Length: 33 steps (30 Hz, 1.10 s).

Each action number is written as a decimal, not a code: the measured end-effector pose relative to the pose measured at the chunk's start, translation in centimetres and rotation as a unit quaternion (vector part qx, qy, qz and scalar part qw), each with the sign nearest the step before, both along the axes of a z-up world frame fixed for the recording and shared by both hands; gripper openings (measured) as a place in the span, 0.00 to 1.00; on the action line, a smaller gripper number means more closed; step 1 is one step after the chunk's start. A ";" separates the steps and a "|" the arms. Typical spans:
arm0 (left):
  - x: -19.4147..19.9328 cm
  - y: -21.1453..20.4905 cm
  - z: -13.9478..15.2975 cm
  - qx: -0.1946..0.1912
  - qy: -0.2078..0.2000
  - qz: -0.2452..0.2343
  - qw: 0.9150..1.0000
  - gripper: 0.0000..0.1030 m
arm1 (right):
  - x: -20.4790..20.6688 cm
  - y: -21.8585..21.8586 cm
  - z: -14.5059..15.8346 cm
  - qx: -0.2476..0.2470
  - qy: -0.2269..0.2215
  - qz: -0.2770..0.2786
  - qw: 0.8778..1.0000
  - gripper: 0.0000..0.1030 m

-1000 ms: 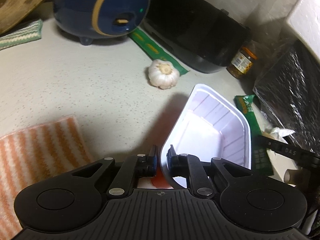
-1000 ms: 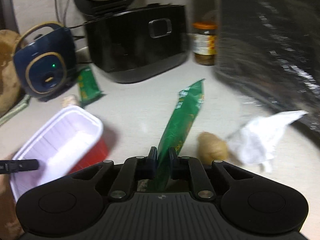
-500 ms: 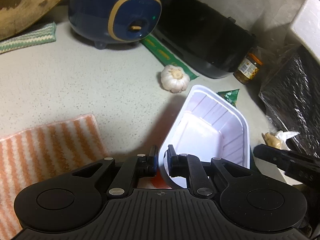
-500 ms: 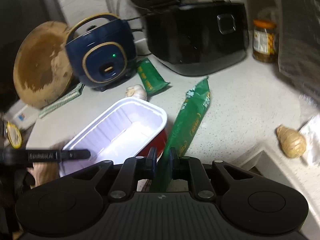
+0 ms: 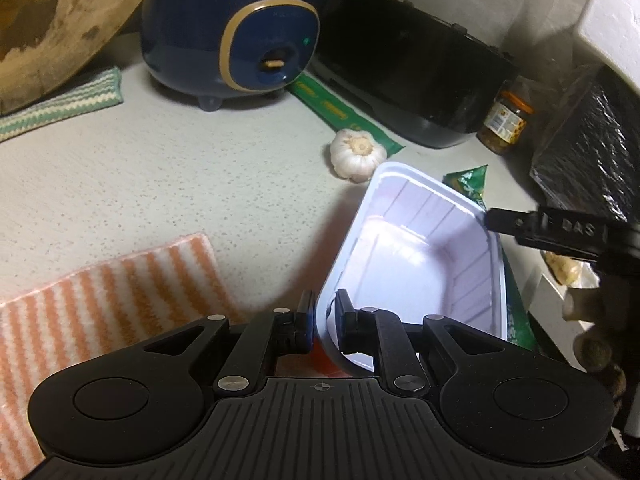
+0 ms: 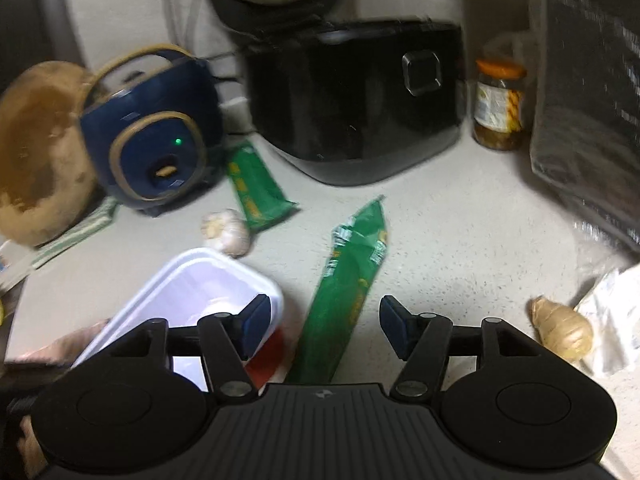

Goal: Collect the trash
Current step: 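Hold the tray in the left gripper while the right lifts the green packet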

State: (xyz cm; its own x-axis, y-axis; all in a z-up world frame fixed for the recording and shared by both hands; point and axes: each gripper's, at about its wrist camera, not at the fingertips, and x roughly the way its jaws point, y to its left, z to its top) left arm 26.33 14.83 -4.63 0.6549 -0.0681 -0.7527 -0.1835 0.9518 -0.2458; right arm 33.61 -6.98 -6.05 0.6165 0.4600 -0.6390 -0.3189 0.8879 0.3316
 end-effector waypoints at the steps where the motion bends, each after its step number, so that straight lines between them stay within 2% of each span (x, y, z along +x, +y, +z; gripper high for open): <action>1: -0.2 0.0 0.1 0.002 -0.002 0.001 1.000 0.14 | 0.4 0.0 -0.3 0.010 0.013 -0.002 1.000 0.60; 7: -0.8 0.8 0.3 -0.002 -0.007 0.011 1.000 0.14 | 0.2 0.5 -1.0 0.032 0.025 -0.005 0.999 0.60; 14: -0.9 2.3 0.7 0.011 -0.013 0.042 0.999 0.15 | -2.4 -0.7 -0.4 0.064 -0.024 0.002 0.998 0.60; 18: -1.0 3.4 0.7 0.004 -0.012 0.059 0.998 0.15 | -2.6 -2.3 0.0 0.084 -0.036 -0.030 0.995 0.60; 20: -1.2 3.7 0.8 -0.003 -0.019 0.058 0.998 0.15 | -2.0 -2.5 -0.2 0.071 -0.027 -0.042 0.996 0.60; 23: -1.2 4.2 0.5 -0.021 -0.020 0.057 0.998 0.15 | -1.0 -1.6 -1.3 0.035 -0.009 -0.029 0.999 0.60; 26: -0.8 4.2 0.3 -0.019 -0.015 0.055 0.998 0.15 | -0.7 -0.4 -2.4 0.014 -0.002 -0.020 1.000 0.60; 33: -0.1 3.4 -0.3 -0.010 -0.004 0.039 0.999 0.15 | -0.9 2.0 -3.5 -0.044 -0.021 0.005 0.999 0.60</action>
